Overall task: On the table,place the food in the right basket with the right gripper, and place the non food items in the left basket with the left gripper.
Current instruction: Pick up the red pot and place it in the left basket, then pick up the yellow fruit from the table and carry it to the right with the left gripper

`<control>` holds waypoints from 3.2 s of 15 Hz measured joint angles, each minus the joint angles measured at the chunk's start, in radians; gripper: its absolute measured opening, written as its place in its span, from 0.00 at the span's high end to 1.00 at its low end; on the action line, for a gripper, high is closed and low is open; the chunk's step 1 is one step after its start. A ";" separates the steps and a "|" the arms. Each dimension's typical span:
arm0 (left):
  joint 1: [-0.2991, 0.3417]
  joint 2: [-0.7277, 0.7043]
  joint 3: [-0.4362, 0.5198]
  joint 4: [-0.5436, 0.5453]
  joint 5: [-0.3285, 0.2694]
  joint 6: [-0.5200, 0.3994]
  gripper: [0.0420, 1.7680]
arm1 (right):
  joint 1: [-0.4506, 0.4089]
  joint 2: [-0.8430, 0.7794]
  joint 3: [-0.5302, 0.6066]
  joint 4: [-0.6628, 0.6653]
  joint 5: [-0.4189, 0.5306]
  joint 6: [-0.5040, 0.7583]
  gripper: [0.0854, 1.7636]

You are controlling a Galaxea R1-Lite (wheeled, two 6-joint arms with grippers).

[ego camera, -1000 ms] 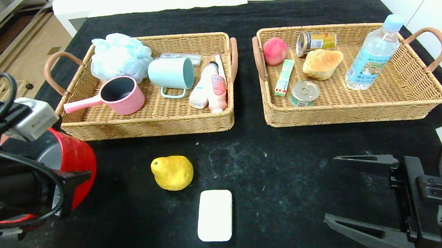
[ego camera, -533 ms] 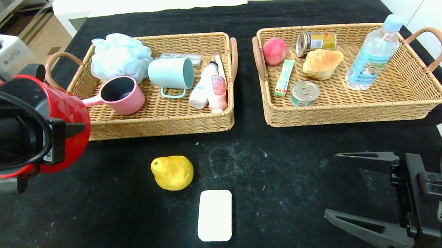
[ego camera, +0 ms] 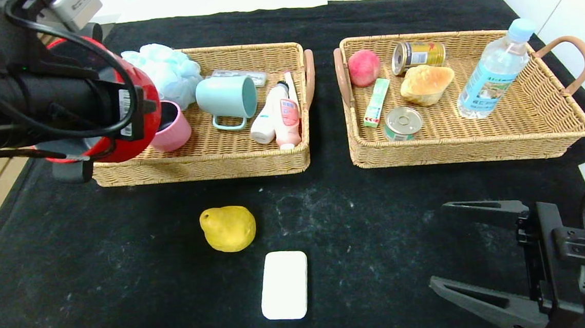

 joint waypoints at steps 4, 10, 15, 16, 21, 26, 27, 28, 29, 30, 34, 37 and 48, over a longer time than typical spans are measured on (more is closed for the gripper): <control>-0.034 0.116 -0.097 -0.135 0.000 0.015 0.92 | 0.000 0.000 0.000 0.000 0.000 0.000 0.03; -0.093 0.230 -0.159 -0.236 -0.015 0.022 0.92 | 0.006 0.000 0.003 0.000 0.000 0.000 0.03; -0.101 0.305 -0.197 -0.300 -0.022 0.012 0.92 | 0.007 0.001 0.003 0.000 0.000 0.000 0.03; -0.101 0.312 -0.201 -0.305 -0.022 0.011 0.92 | 0.007 0.002 0.003 0.000 0.000 0.000 0.03; -0.094 0.333 -0.198 -0.305 -0.015 0.008 0.92 | 0.006 0.004 0.003 0.000 0.000 0.000 0.03; -0.090 0.333 -0.195 -0.307 -0.010 0.007 0.61 | 0.006 0.005 0.007 0.000 0.001 -0.001 0.03; -0.090 0.333 -0.193 -0.307 -0.009 0.006 0.54 | 0.006 0.005 0.007 0.000 0.001 -0.001 0.03; -0.090 0.332 -0.192 -0.306 -0.009 0.004 0.48 | 0.006 0.006 0.008 0.000 0.001 -0.001 0.03; -0.090 0.331 -0.191 -0.306 -0.008 0.004 0.43 | 0.006 0.007 0.008 0.000 0.001 -0.001 0.03; -0.090 0.330 -0.191 -0.305 -0.007 0.004 0.38 | 0.006 0.007 0.008 0.001 0.001 -0.001 0.03; -0.091 0.322 -0.182 -0.300 -0.004 0.004 0.24 | 0.006 0.011 0.006 0.000 0.001 -0.001 0.03; -0.091 0.311 -0.174 -0.292 -0.002 0.004 0.17 | 0.006 0.013 0.006 0.000 0.001 -0.001 0.03; -0.109 0.148 -0.081 -0.024 0.023 -0.078 0.07 | 0.006 0.024 0.008 -0.001 0.001 -0.001 0.03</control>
